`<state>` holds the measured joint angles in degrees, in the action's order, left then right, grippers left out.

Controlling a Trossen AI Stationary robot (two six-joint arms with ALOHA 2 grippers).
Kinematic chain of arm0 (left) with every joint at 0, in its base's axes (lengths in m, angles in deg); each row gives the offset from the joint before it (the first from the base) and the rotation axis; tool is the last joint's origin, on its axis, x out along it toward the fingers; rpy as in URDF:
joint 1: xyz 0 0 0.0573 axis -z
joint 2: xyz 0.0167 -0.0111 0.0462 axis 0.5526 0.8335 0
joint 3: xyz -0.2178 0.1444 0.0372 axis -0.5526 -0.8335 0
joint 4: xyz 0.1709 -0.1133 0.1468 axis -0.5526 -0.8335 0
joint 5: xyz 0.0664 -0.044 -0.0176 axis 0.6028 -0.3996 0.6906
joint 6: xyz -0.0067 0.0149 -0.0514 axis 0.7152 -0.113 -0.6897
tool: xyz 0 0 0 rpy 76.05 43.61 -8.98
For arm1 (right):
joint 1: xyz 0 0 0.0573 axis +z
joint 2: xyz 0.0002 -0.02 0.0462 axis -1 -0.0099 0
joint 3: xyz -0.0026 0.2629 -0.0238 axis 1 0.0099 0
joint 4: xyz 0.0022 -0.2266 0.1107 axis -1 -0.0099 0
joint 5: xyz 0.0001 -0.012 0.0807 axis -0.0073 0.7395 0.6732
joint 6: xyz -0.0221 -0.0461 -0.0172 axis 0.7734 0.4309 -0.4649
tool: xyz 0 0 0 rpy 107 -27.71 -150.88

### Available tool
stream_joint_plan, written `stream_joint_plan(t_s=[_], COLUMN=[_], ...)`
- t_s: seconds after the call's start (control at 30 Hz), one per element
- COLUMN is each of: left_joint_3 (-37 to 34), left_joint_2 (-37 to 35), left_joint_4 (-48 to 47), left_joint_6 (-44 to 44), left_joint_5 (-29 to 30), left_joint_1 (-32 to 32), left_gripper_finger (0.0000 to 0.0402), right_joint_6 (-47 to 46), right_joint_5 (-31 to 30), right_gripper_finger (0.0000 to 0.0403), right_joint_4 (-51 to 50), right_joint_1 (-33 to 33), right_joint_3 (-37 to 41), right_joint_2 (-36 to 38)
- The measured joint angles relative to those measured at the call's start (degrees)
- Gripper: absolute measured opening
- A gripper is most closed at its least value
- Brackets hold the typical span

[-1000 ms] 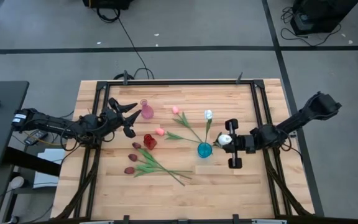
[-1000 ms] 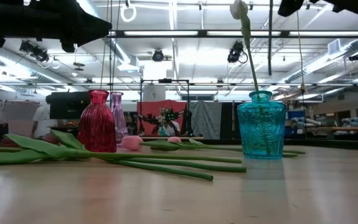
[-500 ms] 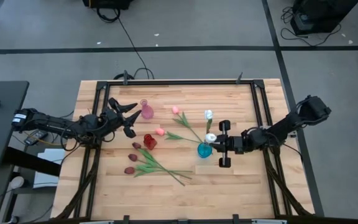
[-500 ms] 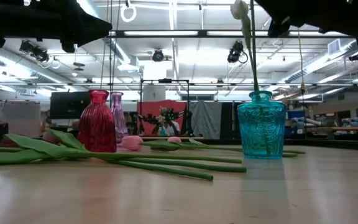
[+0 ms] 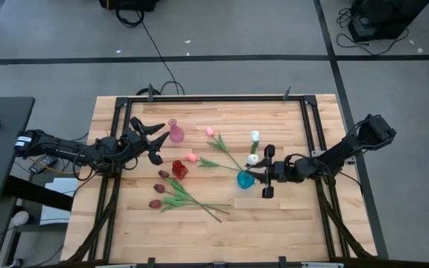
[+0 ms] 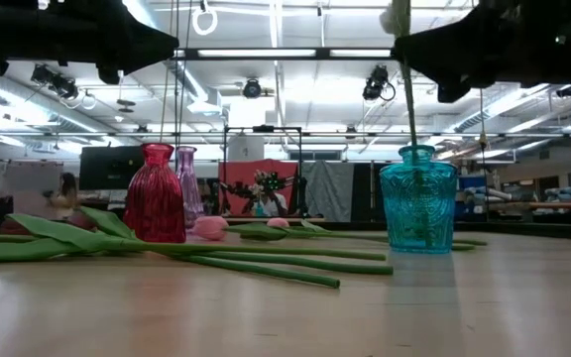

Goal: Sort flowers into vase by color
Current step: Put the white tulip into the blue vase, then put the top red tulip into the pink vase

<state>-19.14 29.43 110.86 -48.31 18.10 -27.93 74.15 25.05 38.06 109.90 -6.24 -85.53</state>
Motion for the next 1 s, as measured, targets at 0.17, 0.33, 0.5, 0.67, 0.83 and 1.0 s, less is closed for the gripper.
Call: stream_joint_plan(t_s=[0.17, 0.33, 0.5, 0.67, 0.83, 1.0], left_joint_3=[0.0, 0.0, 0.0, 0.0, 0.0, 0.0], left_joint_2=[0.0, 0.0, 0.0, 0.0, 0.0, 2.0], left_joint_4=[0.0, 0.0, 0.1, 0.2, -0.3, -0.4], left_joint_6=[0.0, 0.0, 0.0, 0.0, -1.2, -7.0], left_joint_5=[-0.1, -0.2, -0.2, -0.1, -0.1, -0.6], left_joint_1=[0.0, 0.0, 0.0, 0.0, 0.0, 0.0], left_gripper_finger=[0.0172, 0.0172, 0.0172, 0.0172, 0.0172, 0.0172], right_joint_6=[-3.0, -9.8, -18.8, -24.5, -27.1, -30.5], right_joint_5=[0.0, 0.5, 3.7, 9.6, 12.8, 13.7], right_gripper_finger=[0.0155, 0.0176, 0.0177, 0.0176, 0.0176, 0.0176], right_joint_4=[-9.5, -27.7, -55.5, -73.1, -81.8, -90.8], right_joint_1=[0.0, -0.5, -2.7, -6.4, -9.7, -13.6], right_joint_3=[0.0, -0.3, -4.8, -7.8, -8.0, -8.0], right_joint_2=[4.3, 13.4, 22.1, 25.8, 27.6, 29.6])
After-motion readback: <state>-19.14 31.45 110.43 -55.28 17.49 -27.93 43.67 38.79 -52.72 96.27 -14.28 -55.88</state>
